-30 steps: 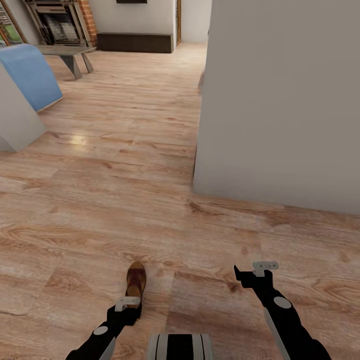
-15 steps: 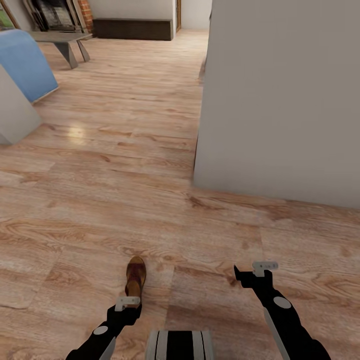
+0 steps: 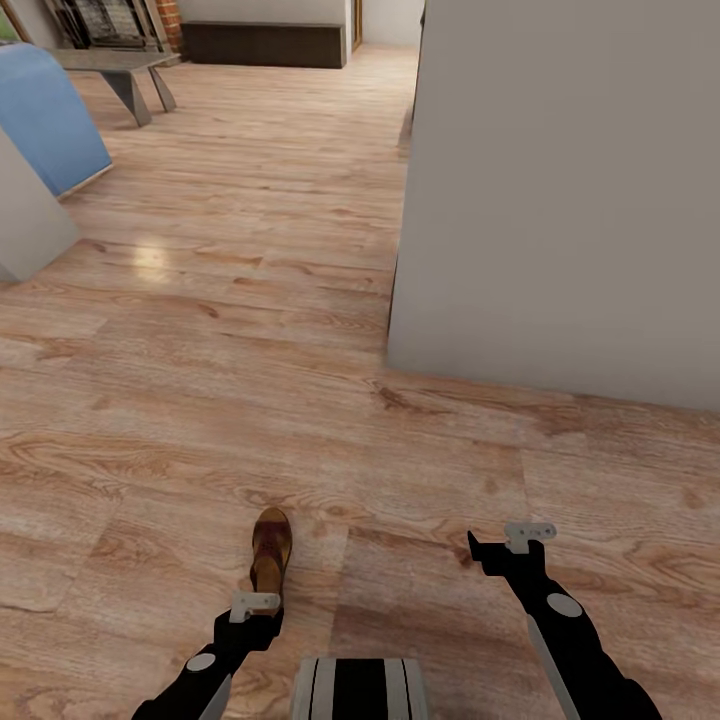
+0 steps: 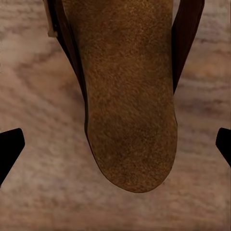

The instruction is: Pick up the two gym shoes and the two sandals from the corridor floor and place them onto the hallstand (shoe rack) in the corridor, making sure they are on the rack and not on the floor. Arrange them so the two gym shoes are next to each other and the two sandals are next to each other.

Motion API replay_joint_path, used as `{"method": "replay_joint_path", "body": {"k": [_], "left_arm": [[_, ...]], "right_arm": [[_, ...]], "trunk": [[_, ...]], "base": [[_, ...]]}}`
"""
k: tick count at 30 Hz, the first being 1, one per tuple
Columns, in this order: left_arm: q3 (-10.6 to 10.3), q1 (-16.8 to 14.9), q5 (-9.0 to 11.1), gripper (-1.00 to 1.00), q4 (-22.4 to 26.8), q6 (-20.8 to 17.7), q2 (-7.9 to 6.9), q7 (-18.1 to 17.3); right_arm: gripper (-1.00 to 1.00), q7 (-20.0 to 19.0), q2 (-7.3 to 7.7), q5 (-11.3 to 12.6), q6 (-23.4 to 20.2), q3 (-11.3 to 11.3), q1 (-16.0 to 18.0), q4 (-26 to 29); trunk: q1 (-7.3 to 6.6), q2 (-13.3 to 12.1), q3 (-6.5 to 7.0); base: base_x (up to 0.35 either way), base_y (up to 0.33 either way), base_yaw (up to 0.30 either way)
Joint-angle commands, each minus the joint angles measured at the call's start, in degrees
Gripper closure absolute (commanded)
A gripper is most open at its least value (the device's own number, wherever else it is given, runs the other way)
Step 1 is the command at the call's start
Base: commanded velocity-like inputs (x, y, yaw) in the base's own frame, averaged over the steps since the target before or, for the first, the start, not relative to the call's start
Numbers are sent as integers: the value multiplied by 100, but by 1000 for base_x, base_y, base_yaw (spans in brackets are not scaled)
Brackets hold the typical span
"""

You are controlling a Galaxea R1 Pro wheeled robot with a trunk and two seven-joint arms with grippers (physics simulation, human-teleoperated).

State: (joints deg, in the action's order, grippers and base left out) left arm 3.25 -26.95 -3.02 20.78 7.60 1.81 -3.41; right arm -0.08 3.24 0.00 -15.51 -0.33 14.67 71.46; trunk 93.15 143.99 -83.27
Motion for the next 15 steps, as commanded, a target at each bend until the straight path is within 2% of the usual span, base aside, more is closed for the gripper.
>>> {"method": "replay_joint_path", "body": {"k": [1,2,6,11,15], "left_arm": [[35,1,-34,-100,-3,65,4,-28],[35,11,-36,-100,-8,260,4,-28],[38,18,-29,-100,-11,485,2,-28],[42,22,-24,-100,-12,600,-1,-28],[43,23,-21,-100,-12,632,-3,-28]], "right_arm": [[-100,-1,1,0,-32,1,1,8],[-100,-1,1,0,-31,4,1,8],[-100,-1,-1,0,-31,5,1,8],[-100,-1,-6,0,-31,6,1,8],[-100,-1,-7,0,-31,6,1,8]], "trunk": [[-1,1,-4],[-1,1,-5],[-1,1,-6],[-1,1,-7],[9,7,-95]], "base": [[0,0,0],[0,0,0],[0,0,0],[0,0,0],[0,0,0]]}}
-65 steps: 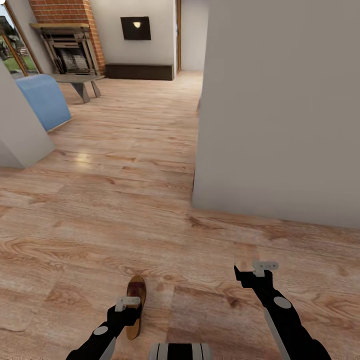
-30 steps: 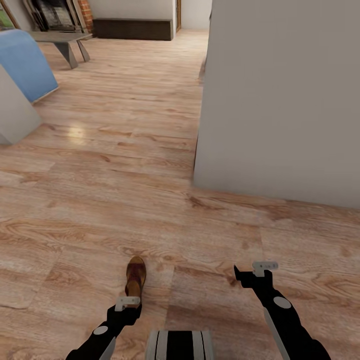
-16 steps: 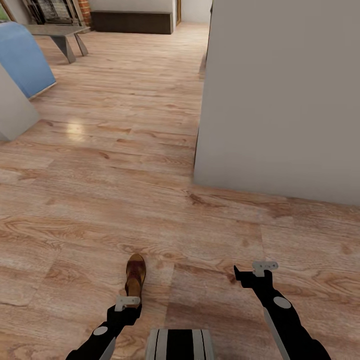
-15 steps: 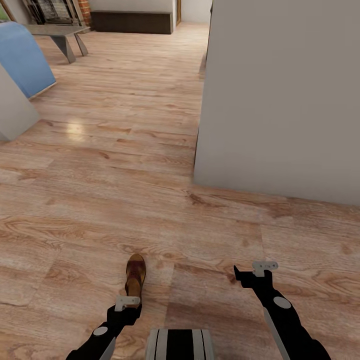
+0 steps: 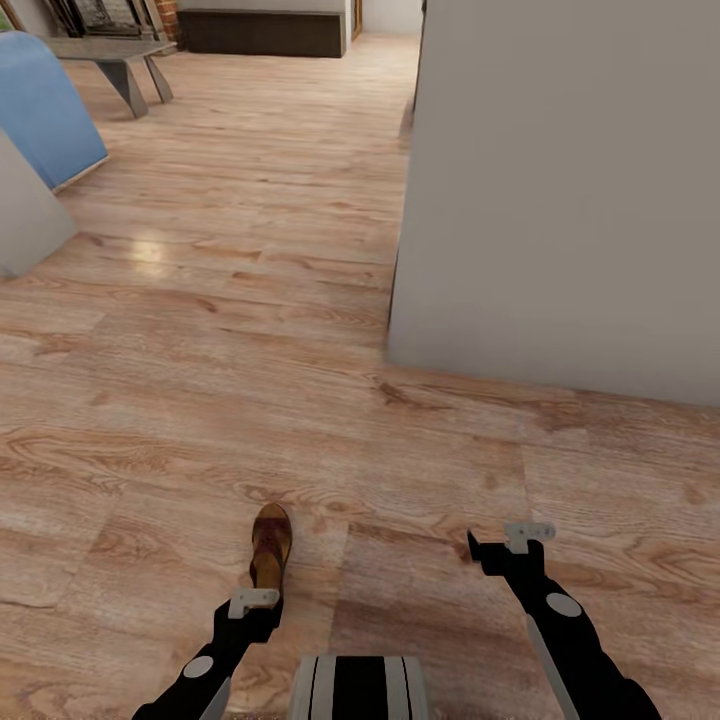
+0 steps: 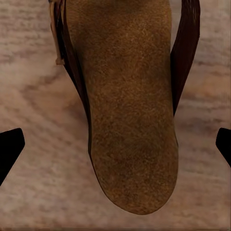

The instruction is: Pick up the two gym shoes and the two sandals from the corridor floor and place them onto the hallstand (shoe rack) in the corridor, making sure they are on the rack and not on the floor. Arrange them so the two gym shoes are next to each other and the two sandals are next to each other.

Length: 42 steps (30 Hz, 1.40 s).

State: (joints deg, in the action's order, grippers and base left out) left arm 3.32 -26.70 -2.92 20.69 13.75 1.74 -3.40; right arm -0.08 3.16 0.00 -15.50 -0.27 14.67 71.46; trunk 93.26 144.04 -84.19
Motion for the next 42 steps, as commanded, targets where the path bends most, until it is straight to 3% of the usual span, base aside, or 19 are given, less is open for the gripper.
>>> {"method": "replay_joint_path", "body": {"k": [1,14,25,31,42], "left_arm": [[36,-2,-29,-100,-3,22,3,-29],[37,4,-28,-100,-3,57,4,-29],[37,7,-18,-100,-3,58,2,-29],[37,6,-9,-100,-3,58,2,-29],[37,6,-20,-100,-3,58,2,-29]], "right_arm": [[-100,-1,1,0,-32,0,1,8],[-100,-1,0,0,-32,-8,1,8],[-100,-1,0,0,-32,-8,1,8],[-100,-1,0,0,-32,-8,1,27],[-100,-11,24,0,-30,-10,1,639]], "trunk": [[1,3,-26],[35,20,-381],[35,20,-396],[50,28,-530],[53,30,-552]], "base": [[0,0,0],[0,0,0],[0,0,0],[0,0,0],[0,0,0]]}}
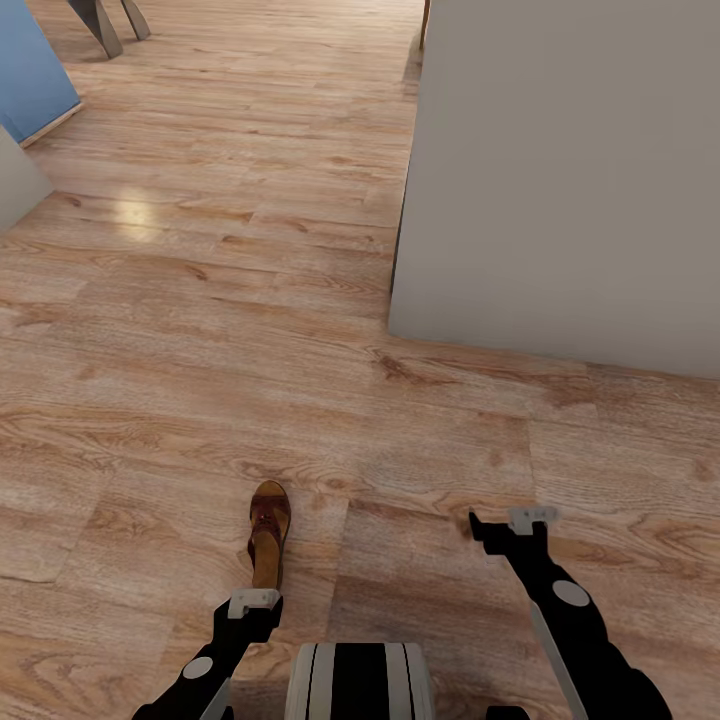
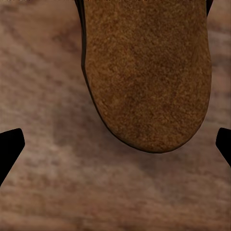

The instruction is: Pick up the two gym shoes and the two sandals from the corridor floor and place them onto the hallstand (shoe rack) in the corridor, making sure they are on the rack and not on the floor. Arrange them so the two gym shoes are next to each other and the two sandals are next to each other.

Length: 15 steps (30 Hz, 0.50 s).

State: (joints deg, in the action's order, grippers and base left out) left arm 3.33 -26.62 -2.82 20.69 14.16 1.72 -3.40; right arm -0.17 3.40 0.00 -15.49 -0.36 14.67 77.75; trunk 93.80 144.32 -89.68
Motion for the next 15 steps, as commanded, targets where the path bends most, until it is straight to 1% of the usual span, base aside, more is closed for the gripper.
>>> {"method": "replay_joint_path", "body": {"k": [1,15], "left_arm": [[36,-2,-29,-100,-3,17,4,-30],[36,-8,-25,-100,-3,17,4,-30]], "right_arm": [[-100,-3,2,0,-32,0,1,42],[-100,-9,3,0,-25,0,1,305]], "trunk": [[-1,1,-3],[-1,1,-3]], "base": [[0,0,0],[0,0,0]]}}
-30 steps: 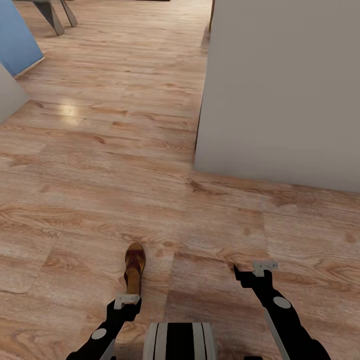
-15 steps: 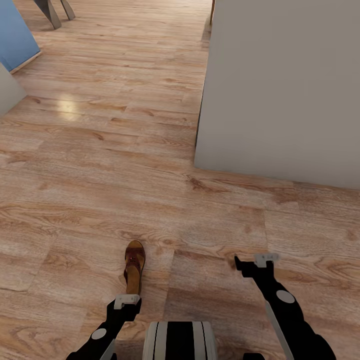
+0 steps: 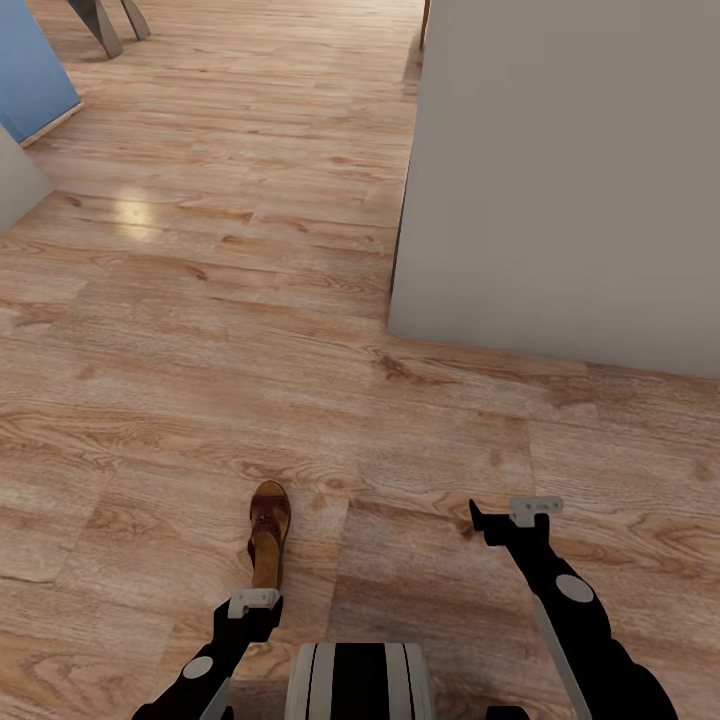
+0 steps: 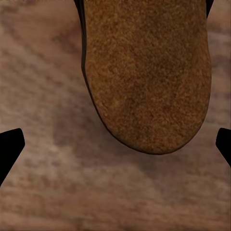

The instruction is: Pick up the two gym shoes and the two sandals from the corridor floor and place them onto the hallstand (shoe rack) in the corridor, making sure they are on the rack and not on the floor. Arrange them so the two gym shoes are next to each other and the two sandals are next to each other.

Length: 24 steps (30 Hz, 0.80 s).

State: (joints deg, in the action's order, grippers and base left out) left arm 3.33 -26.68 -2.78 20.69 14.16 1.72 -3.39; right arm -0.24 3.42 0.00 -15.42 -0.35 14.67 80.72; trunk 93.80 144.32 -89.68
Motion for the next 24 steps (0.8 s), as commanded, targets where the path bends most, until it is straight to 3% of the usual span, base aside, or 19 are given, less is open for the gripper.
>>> {"method": "replay_joint_path", "body": {"k": [1,6,11,24], "left_arm": [[36,-2,-29,-100,-3,17,4,-30],[36,-2,-23,-100,-3,17,4,-30],[35,-2,-21,-100,-3,17,4,-30],[36,3,-27,-100,-1,33,4,-30]], "right_arm": [[-100,-3,1,0,-32,0,1,11],[-100,-3,1,0,-29,0,1,24],[-100,3,1,0,-30,0,1,78],[-100,6,1,0,-31,0,1,122]], "trunk": [[-1,1,-3],[-1,1,-3],[12,8,-114],[12,8,-114]], "base": [[0,0,0],[0,0,0],[0,0,0],[0,0,0]]}}
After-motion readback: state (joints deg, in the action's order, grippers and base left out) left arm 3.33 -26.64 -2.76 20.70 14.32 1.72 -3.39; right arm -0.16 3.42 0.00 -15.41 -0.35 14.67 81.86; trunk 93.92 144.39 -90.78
